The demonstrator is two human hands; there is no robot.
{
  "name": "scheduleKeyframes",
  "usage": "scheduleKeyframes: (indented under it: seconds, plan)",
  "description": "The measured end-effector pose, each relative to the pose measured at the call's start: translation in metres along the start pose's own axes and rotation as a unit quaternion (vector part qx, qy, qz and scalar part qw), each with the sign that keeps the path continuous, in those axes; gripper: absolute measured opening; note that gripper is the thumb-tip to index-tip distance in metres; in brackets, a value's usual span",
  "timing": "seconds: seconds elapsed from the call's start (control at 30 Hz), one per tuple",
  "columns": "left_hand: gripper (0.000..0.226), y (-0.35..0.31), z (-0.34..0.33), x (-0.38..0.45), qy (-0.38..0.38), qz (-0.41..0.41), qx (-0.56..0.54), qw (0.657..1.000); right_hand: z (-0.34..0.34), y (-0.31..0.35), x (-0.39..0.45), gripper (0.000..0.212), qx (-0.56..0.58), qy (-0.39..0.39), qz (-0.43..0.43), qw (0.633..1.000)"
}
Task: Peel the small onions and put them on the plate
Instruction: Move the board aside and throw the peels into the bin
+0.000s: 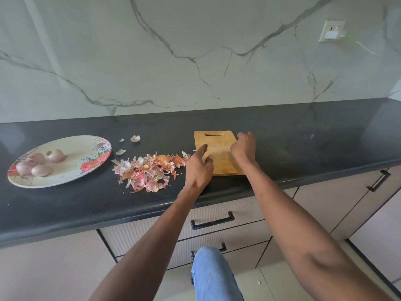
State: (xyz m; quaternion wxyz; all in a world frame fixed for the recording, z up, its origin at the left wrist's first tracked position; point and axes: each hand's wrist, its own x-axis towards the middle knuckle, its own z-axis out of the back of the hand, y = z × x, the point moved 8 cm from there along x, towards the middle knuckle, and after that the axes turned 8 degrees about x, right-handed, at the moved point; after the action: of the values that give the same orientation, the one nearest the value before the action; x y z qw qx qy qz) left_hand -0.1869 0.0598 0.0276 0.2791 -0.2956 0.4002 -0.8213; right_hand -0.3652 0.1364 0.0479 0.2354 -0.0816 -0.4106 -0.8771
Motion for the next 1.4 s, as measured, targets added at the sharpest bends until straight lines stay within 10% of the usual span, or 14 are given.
scheduleKeyframes:
  seconds: [0.3,0.47,0.6,0.77,0.93,1.4]
  plan:
    - [0.036,0.066,0.148,-0.014,-0.257,0.03,0.098,0.961,-0.092,0.109,-0.075,0.058,0.056,0.263,0.118,0.956]
    - [0.048,0.125,0.183,-0.004,-0.142,0.139,0.256,0.946,-0.134,0.112,-0.092,0.086,-0.092,0.291,0.112,0.946]
    - [0.055,0.113,0.167,-0.004,-0.07,0.093,0.122,0.986,-0.15,0.128,-0.104,0.085,-0.027,0.318,0.126,0.939]
    - [0.058,0.103,0.185,-0.001,-0.134,0.036,0.018,0.99,-0.147,0.152,-0.098,0.075,0.101,0.341,0.14,0.924]
    - [0.063,0.117,0.175,0.019,-0.004,0.067,0.077,0.995,-0.166,0.161,-0.103,0.075,0.094,0.437,0.106,0.888]
    - [0.055,0.153,0.188,0.093,-0.004,0.145,0.095,0.985,-0.239,0.201,-0.059,0.054,0.081,0.456,0.159,0.872]
